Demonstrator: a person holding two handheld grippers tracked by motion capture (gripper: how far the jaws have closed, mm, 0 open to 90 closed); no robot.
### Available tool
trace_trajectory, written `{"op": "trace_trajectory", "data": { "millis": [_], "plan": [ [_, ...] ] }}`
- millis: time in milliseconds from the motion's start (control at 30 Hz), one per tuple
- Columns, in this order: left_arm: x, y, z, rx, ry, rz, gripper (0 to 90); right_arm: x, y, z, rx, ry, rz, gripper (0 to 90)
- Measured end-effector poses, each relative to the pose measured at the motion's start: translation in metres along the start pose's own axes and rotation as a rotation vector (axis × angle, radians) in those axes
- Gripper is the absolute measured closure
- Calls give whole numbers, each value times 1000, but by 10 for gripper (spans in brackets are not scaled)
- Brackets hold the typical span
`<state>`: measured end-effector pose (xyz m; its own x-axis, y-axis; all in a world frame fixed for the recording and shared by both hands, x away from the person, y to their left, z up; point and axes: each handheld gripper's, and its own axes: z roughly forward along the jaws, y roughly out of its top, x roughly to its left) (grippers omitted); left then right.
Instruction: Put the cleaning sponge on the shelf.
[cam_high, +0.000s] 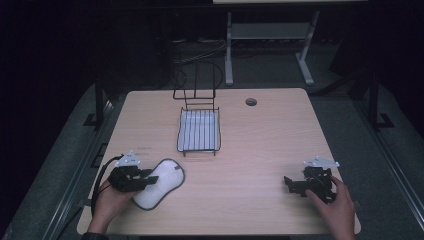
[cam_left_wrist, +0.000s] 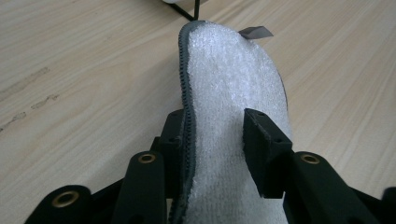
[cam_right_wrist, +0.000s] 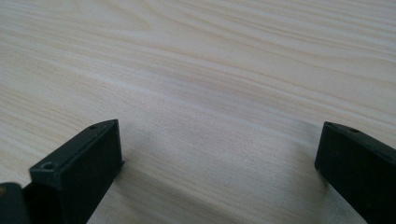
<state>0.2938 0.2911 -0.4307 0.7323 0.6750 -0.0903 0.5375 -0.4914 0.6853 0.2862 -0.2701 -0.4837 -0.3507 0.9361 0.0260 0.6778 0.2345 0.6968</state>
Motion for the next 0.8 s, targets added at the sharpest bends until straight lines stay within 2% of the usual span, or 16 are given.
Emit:
{"op": "trace_trajectory", "data": {
  "millis": [533, 800],
  "plan": [
    [-6, 7, -14, -79, -76, -24, 787, 0, 0, 0, 0, 0, 0, 2],
    [-12, 11, -18, -94, -113, -8, 829, 0, 0, 0, 0, 0, 0, 2]
  ]
}}
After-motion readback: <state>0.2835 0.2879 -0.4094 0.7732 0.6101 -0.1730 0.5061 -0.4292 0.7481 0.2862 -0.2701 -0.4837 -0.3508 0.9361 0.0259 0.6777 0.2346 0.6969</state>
